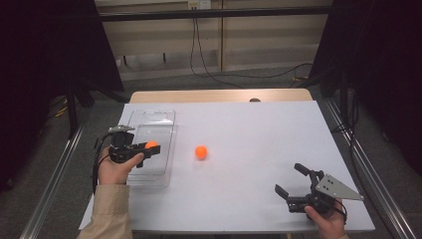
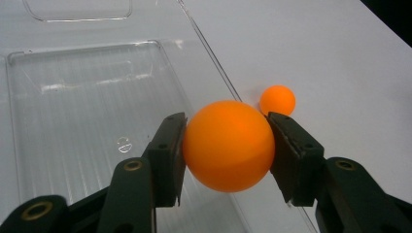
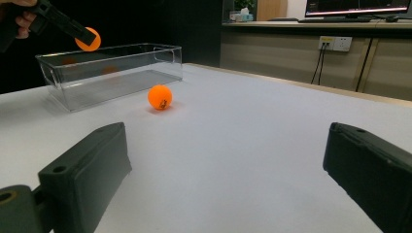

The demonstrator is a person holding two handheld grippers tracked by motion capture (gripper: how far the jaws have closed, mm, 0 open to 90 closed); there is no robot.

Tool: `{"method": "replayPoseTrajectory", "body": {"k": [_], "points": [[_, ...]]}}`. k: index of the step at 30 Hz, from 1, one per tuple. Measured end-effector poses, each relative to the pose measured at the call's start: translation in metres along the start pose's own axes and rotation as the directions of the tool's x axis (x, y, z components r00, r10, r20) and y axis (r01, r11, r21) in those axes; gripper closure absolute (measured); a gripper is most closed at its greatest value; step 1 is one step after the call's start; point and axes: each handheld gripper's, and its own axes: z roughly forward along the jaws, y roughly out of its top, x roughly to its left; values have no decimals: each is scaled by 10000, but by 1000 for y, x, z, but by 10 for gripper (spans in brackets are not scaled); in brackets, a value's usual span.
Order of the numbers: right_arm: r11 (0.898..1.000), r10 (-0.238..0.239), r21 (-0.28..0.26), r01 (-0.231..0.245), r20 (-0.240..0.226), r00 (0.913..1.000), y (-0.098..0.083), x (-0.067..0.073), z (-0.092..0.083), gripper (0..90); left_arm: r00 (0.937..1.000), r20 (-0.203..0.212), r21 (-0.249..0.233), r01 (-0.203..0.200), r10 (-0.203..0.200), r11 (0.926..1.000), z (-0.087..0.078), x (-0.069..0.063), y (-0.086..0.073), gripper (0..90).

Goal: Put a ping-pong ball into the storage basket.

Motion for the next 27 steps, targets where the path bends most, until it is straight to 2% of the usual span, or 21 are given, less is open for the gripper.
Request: {"method": "replayPoseTrajectory", "body": {"k": [27], "points": [[10000, 4, 0, -4, 6, 10000, 0, 0, 0, 24, 9985, -545, -4, 80, -80, 10000, 5, 9, -4, 508]]}}
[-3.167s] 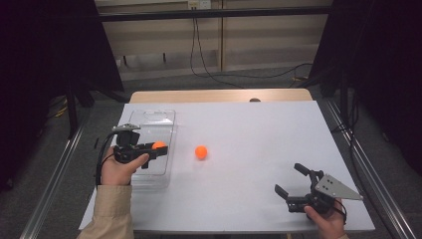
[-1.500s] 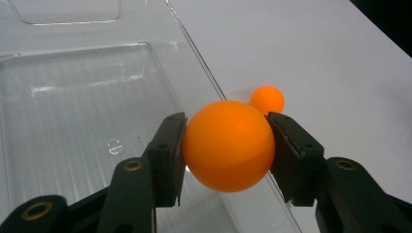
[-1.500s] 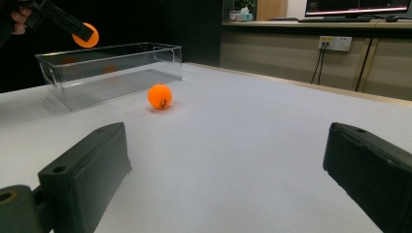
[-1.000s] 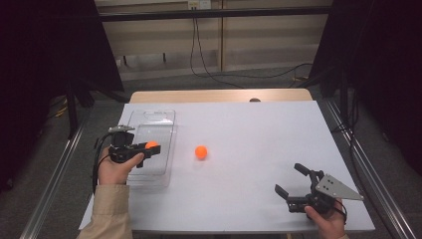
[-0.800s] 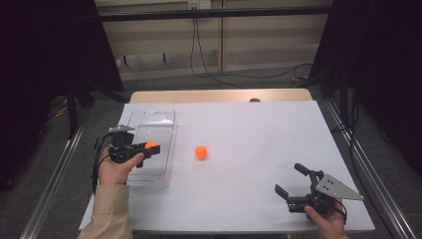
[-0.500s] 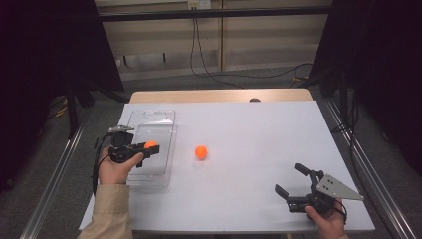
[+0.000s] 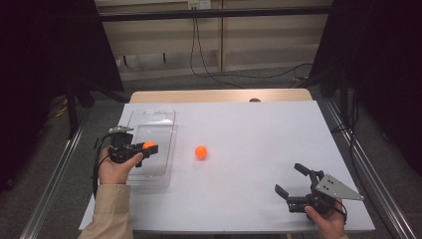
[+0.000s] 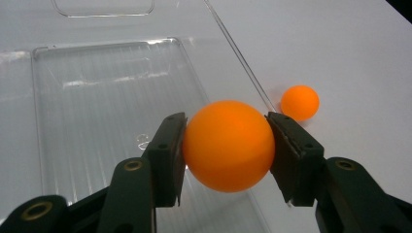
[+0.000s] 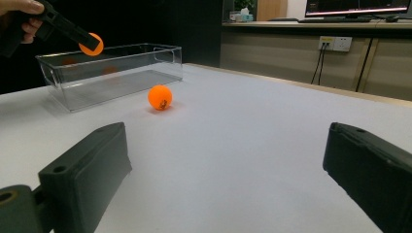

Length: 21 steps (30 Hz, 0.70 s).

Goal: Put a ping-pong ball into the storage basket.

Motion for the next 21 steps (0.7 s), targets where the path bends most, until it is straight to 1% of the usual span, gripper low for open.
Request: {"method": "replayPoseTrajectory", "body": {"k": [6, 12, 21], "points": [[10000, 11, -6, -11, -5, 10000, 0, 0, 0, 24, 9999, -108, -84, 33, -34, 10000, 0, 1, -1, 508], [10000, 5, 0, -5, -8, 10000, 0, 0, 0, 25, 9998, -194, -14, -34, 34, 10000, 2, 2, -1, 508], [10000, -2, -3, 2, -18, 10000, 0, 0, 0, 25, 9994, -342, -45, 9, -10, 10000, 3, 4, -2, 508]]}}
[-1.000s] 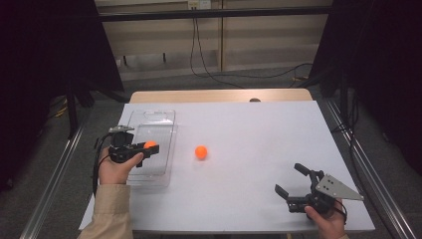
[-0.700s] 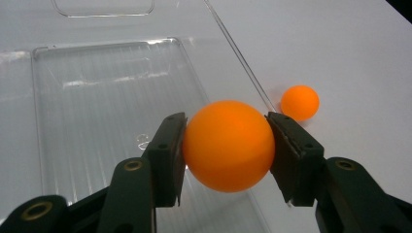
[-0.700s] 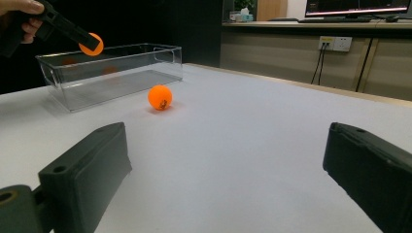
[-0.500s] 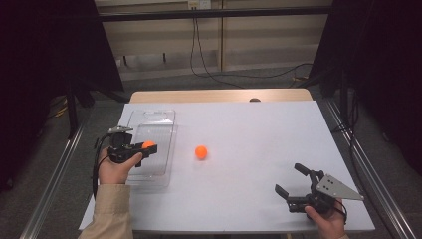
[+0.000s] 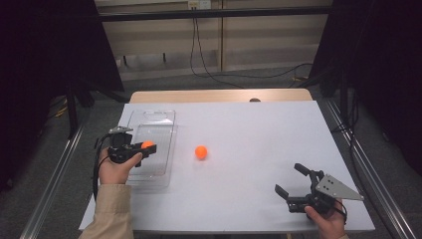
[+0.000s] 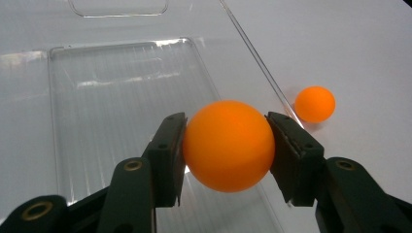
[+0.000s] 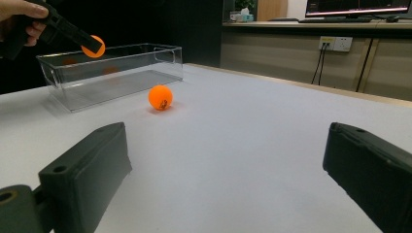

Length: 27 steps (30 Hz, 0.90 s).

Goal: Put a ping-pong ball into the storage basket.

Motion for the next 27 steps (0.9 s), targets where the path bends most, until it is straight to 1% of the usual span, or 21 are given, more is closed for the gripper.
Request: {"method": "replayPoseTrajectory", "body": {"k": [5, 10, 14, 27], "points": [[10000, 14, -6, -14, 4, 10000, 0, 0, 0, 25, 10000, -73, -13, 67, -67, 10000, 0, 1, -1, 508], [10000, 3, -9, -3, -6, 10000, 0, 0, 0, 25, 9999, -153, -58, 12, -13, 10000, 0, 3, -1, 508], [10000, 4, -5, -4, -10, 10000, 0, 0, 0, 25, 9997, -218, -81, 64, -66, 9999, 0, 4, -2, 508], [10000, 33, -15, -33, -8, 10000, 0, 0, 0, 25, 9989, -463, -125, 53, -59, 9999, 3, 5, -3, 508]]}}
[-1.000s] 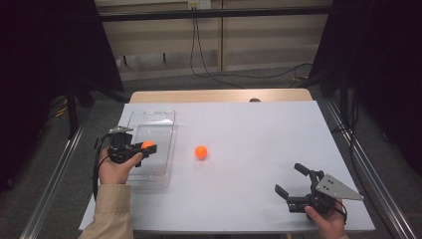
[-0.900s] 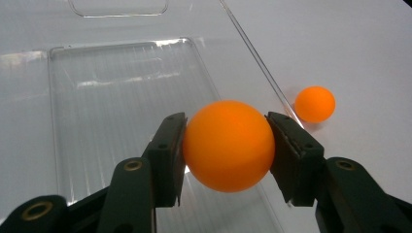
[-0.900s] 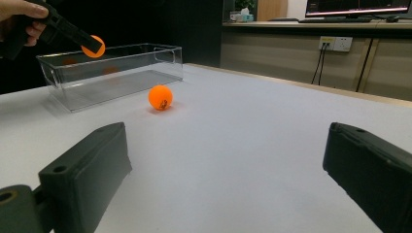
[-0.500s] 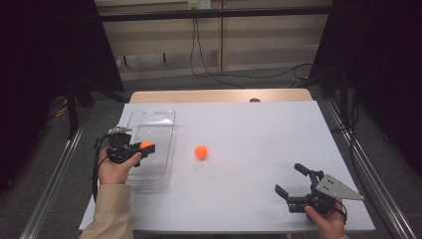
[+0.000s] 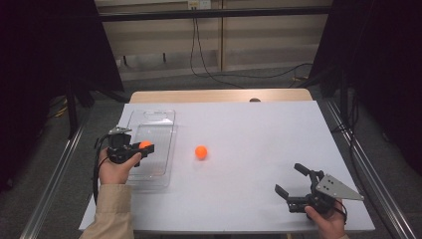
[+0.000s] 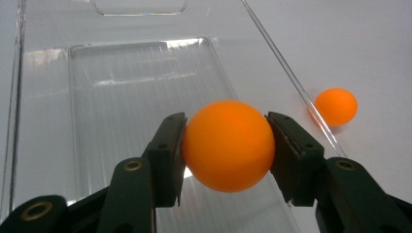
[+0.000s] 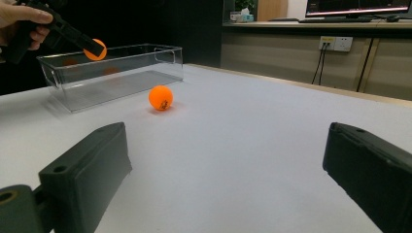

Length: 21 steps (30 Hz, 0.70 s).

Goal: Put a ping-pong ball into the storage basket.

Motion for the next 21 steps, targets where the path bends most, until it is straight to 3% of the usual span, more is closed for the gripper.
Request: {"method": "replayPoseTrajectory", "body": {"k": [21], "points": [[10000, 24, -10, -24, -4, 10000, 0, 0, 0, 25, 9991, -407, 19, -120, 120, 9999, 4, 0, -1, 507]]}}
